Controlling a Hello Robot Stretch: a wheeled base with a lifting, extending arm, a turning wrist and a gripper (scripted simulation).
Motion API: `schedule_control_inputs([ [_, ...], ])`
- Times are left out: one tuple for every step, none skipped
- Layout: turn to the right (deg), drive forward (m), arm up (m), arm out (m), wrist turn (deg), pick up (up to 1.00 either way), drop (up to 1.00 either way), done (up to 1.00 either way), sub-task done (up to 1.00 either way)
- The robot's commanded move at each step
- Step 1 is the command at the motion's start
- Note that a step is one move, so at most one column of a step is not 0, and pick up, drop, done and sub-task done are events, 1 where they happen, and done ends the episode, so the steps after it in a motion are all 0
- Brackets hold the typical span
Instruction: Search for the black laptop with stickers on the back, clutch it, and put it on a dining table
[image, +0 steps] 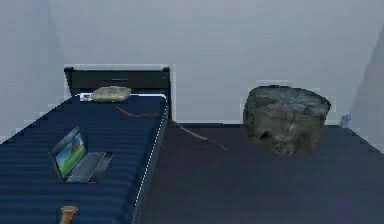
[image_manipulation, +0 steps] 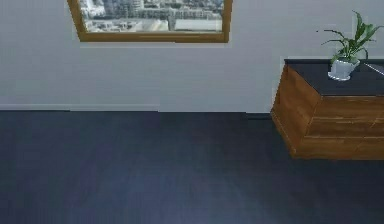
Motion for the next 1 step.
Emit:
schedule_control_inputs([
  [0.0, 0.90, 0.00, 0.00, 0.0, 0.00, 0.00, 0.00, 0.00],
])
